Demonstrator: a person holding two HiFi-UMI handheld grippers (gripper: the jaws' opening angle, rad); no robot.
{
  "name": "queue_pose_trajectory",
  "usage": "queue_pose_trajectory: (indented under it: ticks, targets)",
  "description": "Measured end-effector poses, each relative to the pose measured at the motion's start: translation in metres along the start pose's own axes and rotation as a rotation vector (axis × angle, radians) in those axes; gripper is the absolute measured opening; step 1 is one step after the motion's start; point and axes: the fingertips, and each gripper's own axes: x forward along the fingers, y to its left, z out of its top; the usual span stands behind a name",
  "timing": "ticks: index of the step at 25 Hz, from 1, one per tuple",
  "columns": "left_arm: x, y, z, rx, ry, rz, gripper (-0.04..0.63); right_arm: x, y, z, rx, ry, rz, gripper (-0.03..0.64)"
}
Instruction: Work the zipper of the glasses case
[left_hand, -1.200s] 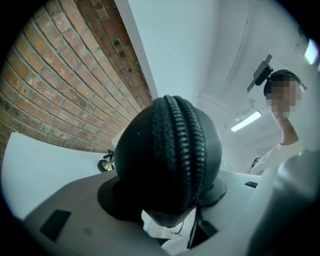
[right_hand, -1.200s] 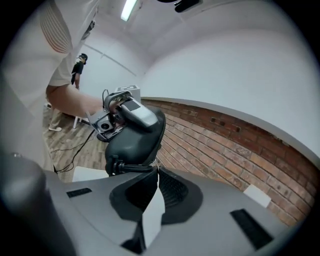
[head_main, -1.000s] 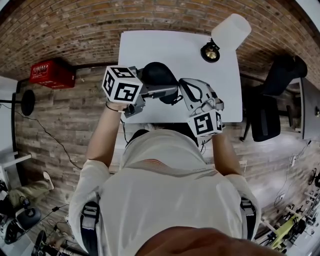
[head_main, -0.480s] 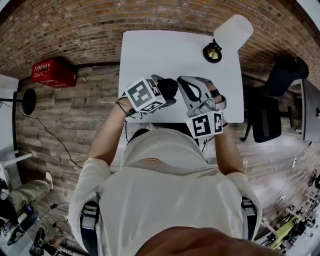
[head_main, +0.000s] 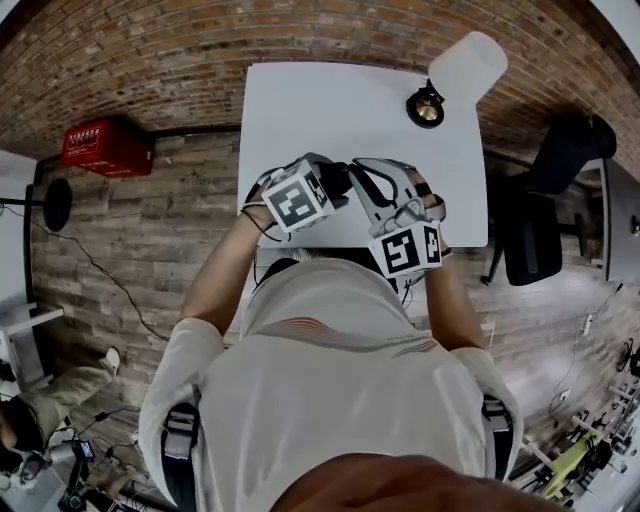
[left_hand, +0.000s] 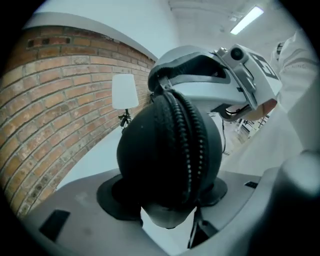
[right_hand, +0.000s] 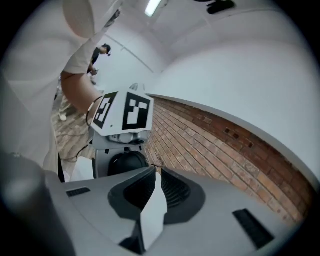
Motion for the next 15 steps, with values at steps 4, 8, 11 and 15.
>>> queue_pose_trajectory:
  ticks: [4, 8, 11, 15]
  targets:
    - [-0.014, 0.018, 0.016, -0.021, -0.157, 0.089, 0.264, -0.001, -0.025, -0.011, 0.215, -0.012, -0.059, 0.086]
    - [-0.056, 0.051, 0.038, -0.062, -0.358, 0.258, 0.264, -0.007, -0.055, -0.042, 0.437, 0.042, -0.163, 0.08]
    - [-0.098, 0.08, 0.043, -0.124, -0.517, 0.421, 0.264, -0.017, -0.078, -0.072, 0.655, 0.034, -0.25, 0.064]
    - [-0.16, 0.106, 0.04, -0.221, -0.734, 0.606, 0.265, -0.034, -0.096, -0.11, 0.884, 0.034, -0.368, 0.052]
